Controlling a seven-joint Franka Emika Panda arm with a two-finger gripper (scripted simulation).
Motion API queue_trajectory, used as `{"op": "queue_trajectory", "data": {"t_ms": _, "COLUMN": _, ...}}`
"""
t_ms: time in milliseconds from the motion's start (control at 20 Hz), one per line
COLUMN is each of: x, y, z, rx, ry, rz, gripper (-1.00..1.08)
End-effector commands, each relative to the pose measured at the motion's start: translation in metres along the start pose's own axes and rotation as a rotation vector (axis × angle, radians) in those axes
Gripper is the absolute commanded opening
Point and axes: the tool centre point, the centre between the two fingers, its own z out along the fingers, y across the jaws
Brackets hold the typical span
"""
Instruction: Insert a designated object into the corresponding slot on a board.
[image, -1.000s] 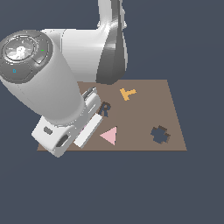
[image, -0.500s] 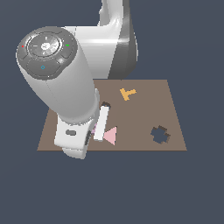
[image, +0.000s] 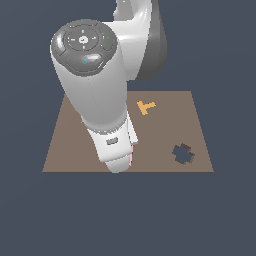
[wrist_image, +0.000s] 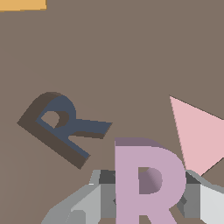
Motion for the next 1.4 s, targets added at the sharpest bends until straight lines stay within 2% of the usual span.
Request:
{"op": "queue_trajectory", "data": {"t_ms": 0, "x": 0.007, "y": -0.004, "z": -0.001, "rx": 0.000, "ry": 0.000, "rz": -0.117, "gripper": -1.00}}
{"op": "queue_trajectory", "data": {"t_ms": 400, "x": 0.026, "y": -0.023, "z": -0.002, "rx": 0.000, "ry": 0.000, "rz": -0.469, "gripper": -1.00}}
{"op": "queue_trajectory", "data": {"t_ms": 700, "x": 0.033, "y": -0.036, "z": -0.003, "rx": 0.000, "ry": 0.000, "rz": -0.672, "gripper": -1.00}}
{"op": "queue_trajectory", "data": {"t_ms": 1000, "x": 0.035, "y": -0.047, "z": -0.004, "rx": 0.000, "ry": 0.000, "rz": -0.815, "gripper": -1.00}}
{"op": "queue_trajectory", "data": {"t_ms": 1350, "x": 0.036, "y": -0.054, "z": -0.004, "rx": 0.001, "ry": 0.000, "rz": -0.911, "gripper": -1.00}}
